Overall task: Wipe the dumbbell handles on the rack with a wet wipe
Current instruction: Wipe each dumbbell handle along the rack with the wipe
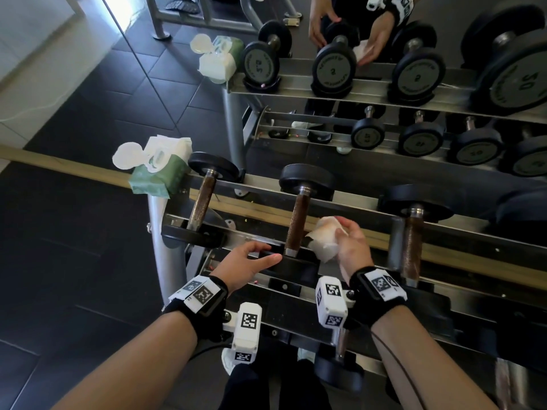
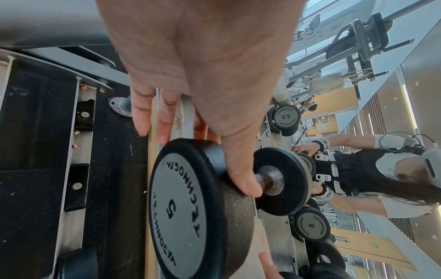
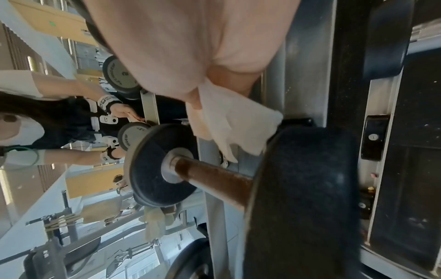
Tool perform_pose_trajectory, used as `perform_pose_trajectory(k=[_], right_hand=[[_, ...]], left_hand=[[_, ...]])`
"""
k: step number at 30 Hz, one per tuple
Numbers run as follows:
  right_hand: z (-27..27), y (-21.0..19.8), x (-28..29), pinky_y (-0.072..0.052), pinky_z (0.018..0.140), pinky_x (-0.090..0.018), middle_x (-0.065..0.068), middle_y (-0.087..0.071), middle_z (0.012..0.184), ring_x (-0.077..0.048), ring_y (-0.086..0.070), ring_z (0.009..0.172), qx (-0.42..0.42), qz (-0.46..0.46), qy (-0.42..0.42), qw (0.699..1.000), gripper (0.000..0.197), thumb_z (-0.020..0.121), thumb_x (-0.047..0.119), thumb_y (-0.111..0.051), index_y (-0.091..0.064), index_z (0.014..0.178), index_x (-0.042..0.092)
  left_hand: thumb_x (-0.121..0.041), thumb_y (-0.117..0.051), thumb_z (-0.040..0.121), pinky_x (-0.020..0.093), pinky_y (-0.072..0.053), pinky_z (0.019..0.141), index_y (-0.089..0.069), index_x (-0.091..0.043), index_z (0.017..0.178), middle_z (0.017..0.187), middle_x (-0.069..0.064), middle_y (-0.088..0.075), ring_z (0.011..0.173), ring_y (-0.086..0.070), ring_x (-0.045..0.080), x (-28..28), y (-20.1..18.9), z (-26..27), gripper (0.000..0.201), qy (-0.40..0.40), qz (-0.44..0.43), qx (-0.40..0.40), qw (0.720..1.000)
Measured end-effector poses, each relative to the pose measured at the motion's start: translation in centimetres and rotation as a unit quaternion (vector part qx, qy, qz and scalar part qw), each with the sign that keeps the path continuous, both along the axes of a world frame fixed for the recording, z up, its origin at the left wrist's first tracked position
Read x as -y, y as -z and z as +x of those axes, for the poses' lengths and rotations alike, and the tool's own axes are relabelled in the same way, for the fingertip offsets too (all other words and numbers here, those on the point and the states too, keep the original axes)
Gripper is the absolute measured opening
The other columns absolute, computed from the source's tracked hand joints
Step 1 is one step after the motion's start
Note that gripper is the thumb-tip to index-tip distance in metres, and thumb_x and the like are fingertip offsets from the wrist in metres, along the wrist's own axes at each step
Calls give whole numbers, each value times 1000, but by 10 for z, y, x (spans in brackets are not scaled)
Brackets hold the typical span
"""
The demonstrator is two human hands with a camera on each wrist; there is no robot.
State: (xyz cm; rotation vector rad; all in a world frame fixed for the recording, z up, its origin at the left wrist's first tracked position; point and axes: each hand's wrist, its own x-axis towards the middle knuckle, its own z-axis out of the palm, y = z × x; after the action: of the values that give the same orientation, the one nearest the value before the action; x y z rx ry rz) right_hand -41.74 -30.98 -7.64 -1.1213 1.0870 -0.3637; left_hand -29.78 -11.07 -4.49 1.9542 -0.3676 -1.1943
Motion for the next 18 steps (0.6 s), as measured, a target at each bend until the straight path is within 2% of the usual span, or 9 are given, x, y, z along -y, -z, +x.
perform_pose_trajectory(k=[3, 6, 9, 11, 13, 14, 15, 17, 18], right_hand=[[13, 4, 0, -54, 93, -50, -17, -63, 123, -34, -63, 107, -16, -23, 2, 1000, 22, 103, 13, -44, -60, 111, 26], [22, 5, -8, -54, 89, -39, -13, -67, 122, -26, -66, 106, 18, -7, -52, 998, 29, 104, 16, -44, -68, 114, 28], [16, 8, -16, -42, 110, -36, 2, -62, 135, -16, -56, 125, 26, -46, -141, 989, 35, 104, 13, -43, -61, 131, 26], [4, 10, -17, -36, 114, -29, 11, -59, 136, -8, -51, 131, 26, -74, -189, 979, 37, 104, 11, -43, -61, 131, 28], [-8, 9, -17, -39, 105, -19, 16, -64, 128, -3, -55, 125, 27, -71, -229, 971, 40, 103, 9, -43, -68, 119, 36], [-14, 8, -15, -42, 100, -18, 12, -67, 125, -5, -58, 120, 31, -57, -234, 970, 41, 103, 8, -43, -71, 114, 36], [-17, 7, -13, -46, 95, -22, 2, -69, 123, -11, -63, 115, 38, -26, -216, 975, 40, 103, 6, -43, -72, 111, 32], [-18, 3, -9, -55, 79, -32, -15, -69, 119, -26, -66, 102, 62, 71, -112, 989, 33, 103, 6, -43, -71, 110, 21], [-15, 2, -5, -57, 73, -32, -16, -69, 117, -28, -68, 99, 78, 101, -52, 990, 30, 103, 7, -43, -70, 110, 19]], left_hand=[[-52, -72, 78, 18, -52, 68, -62, -36, 114, 115, -9, -66, 101, -66, 7, 1, 1, 0, 40, 1, 1, 0, 1000], [-52, -72, 76, 24, -55, 74, -61, -32, 119, 117, -6, -66, 104, -66, 12, 1, 2, -1, 48, -2, 1, -2, 1000], [-49, -72, 80, 24, -56, 74, -61, -32, 118, 117, -5, -66, 101, -67, 11, 0, 4, -1, 43, -2, -5, -3, 1000], [-50, -71, 78, 27, -56, 77, -61, -31, 118, 117, -4, -66, 101, -68, 13, 0, 5, 0, 45, -2, -11, -3, 1000], [-54, -70, 72, 29, -57, 80, -61, -30, 118, 118, -3, -66, 102, -68, 14, 0, 5, 0, 53, -2, -16, -7, 1000], [-56, -69, 69, 30, -57, 82, -61, -30, 119, 119, -2, -65, 103, -67, 14, 0, 5, 0, 57, 1, -17, -8, 1000], [-57, -69, 68, 33, -58, 84, -61, -30, 119, 119, -2, -65, 105, -67, 15, 0, 6, 0, 59, 4, -17, -7, 1000], [-56, -70, 70, 34, -58, 86, -61, -30, 120, 119, -3, -65, 106, -66, 16, -1, 7, 1, 56, 6, -15, -3, 1000], [-55, -70, 72, 33, -58, 85, -61, -31, 119, 119, -3, -65, 105, -66, 15, -1, 7, 2, 54, 5, -14, -2, 1000]])
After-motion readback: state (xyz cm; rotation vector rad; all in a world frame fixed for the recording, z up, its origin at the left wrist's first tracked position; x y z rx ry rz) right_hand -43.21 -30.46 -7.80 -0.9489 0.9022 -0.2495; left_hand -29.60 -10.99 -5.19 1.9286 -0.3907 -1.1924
